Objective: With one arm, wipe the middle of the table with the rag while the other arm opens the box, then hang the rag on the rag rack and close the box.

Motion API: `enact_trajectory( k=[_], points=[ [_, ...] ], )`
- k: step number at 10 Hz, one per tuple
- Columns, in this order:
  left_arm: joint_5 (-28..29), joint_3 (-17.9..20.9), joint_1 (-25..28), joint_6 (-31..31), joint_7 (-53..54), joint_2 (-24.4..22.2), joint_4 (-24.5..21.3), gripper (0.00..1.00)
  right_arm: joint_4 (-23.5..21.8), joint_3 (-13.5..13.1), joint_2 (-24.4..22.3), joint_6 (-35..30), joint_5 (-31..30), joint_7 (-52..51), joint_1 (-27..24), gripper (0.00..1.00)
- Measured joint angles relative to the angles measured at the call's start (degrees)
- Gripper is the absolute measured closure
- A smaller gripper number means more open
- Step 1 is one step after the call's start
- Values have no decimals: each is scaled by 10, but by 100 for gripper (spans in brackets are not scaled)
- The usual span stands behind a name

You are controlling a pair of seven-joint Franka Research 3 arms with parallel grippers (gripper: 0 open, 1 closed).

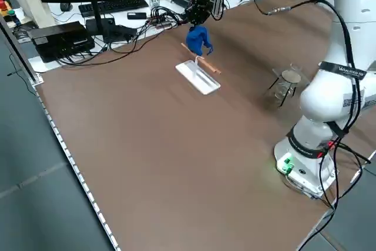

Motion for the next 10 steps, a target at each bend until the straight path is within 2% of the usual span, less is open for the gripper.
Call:
enact_trajectory(
  k=[2, 5, 10],
  points=[
    [0, 0, 1, 13, -1, 22, 1, 94, 0, 0, 0, 0, 0, 0, 0, 0],
    [0, 0, 5, 40, -1, 30, 4, 94, 0, 0, 0, 0, 0, 0, 0, 0],
    [0, 0, 21, 42, -37, 46, 0, 94, 0, 0, 0, 0, 0, 0, 0, 0]
  ],
)
